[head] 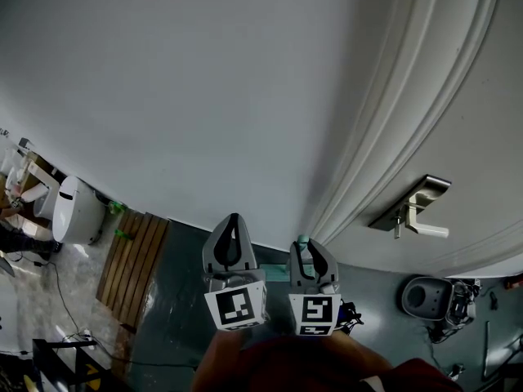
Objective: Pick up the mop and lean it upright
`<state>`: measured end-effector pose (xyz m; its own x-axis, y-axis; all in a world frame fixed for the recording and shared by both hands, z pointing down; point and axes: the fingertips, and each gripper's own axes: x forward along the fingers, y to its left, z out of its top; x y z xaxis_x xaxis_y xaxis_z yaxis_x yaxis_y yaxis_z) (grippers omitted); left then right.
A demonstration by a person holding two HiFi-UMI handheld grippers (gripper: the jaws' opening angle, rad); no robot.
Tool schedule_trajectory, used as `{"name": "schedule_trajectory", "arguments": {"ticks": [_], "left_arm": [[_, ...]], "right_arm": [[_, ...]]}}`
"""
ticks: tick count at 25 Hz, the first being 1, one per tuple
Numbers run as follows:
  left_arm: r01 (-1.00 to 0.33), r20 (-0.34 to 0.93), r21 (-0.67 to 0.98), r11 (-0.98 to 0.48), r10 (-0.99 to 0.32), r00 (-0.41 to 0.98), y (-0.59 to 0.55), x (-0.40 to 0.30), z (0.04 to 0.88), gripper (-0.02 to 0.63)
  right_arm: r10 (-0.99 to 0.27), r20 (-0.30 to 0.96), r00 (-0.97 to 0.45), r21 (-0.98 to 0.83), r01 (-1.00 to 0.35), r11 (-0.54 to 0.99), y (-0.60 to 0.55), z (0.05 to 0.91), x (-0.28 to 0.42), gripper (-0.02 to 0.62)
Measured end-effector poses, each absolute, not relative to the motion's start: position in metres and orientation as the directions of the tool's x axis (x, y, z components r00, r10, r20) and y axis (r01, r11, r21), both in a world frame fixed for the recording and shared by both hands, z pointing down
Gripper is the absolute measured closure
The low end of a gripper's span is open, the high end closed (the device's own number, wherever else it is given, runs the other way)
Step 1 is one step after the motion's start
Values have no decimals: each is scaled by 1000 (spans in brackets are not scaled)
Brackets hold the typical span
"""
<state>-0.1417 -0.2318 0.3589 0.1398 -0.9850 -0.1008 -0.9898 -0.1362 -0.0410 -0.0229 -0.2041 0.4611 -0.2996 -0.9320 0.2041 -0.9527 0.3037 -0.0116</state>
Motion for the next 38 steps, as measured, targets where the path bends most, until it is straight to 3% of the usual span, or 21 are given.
{"name": "schedule_trajectory", "arguments": {"ticks": [19, 38], "left_arm": [[-993, -136, -34, -111, -984, 115, -221, -149, 335, 591], [-993, -132, -40, -108, -985, 112, -219, -149, 333, 591]], "right_arm": [[-939, -100, -330, -24, -942, 334, -195, 324, -16, 489], [-942, -117, -315, -19, -948, 319, -196, 321, -16, 489]]}}
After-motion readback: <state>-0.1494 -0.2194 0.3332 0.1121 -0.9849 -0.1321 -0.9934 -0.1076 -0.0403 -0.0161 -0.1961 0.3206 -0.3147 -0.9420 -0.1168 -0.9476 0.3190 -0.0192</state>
